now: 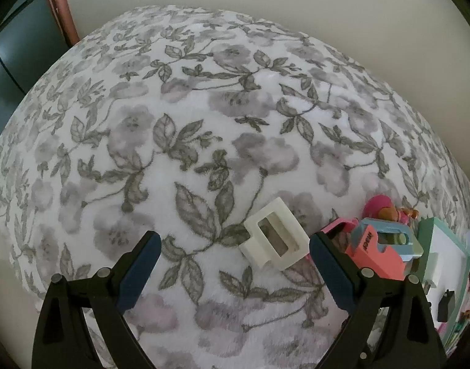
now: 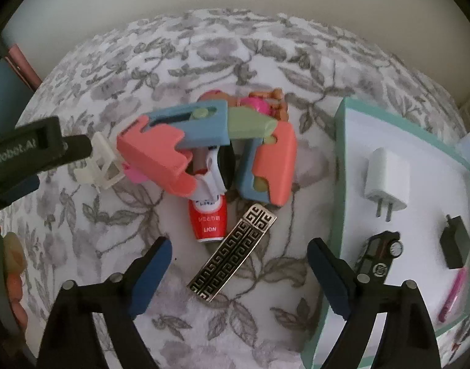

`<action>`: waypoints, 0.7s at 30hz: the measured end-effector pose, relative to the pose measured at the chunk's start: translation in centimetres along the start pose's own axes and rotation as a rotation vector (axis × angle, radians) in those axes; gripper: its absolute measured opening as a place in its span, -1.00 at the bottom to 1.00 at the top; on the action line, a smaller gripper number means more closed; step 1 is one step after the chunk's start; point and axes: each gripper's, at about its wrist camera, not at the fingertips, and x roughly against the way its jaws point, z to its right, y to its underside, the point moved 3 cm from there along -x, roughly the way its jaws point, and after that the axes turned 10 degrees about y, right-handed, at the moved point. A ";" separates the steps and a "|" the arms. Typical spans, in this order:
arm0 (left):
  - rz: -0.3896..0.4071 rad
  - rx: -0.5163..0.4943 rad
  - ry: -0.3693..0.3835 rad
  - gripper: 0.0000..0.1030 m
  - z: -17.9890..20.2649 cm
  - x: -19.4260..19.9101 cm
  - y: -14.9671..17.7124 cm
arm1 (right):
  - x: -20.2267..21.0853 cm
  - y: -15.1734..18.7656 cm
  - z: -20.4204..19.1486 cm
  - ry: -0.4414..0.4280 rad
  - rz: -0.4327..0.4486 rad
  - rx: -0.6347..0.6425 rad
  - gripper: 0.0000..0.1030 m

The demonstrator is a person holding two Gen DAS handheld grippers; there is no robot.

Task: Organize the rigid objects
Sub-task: 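Grasp the black-and-gold patterned bar with the right tool while the left tool grasps the white plastic clip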

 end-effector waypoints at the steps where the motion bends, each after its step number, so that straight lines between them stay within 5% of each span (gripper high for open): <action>1: -0.001 -0.003 0.001 0.89 0.0 -0.2 -0.1 | -0.2 0.0 0.0 -0.003 -0.006 0.000 0.73; 15: 0.010 -0.041 -0.031 0.89 0.7 -2.8 -0.9 | -2.3 0.6 -0.8 0.029 -0.042 0.048 0.66; 21: -0.011 -0.037 -0.021 0.88 0.6 -3.7 -0.8 | -2.4 0.6 -0.7 0.031 -0.051 0.049 0.43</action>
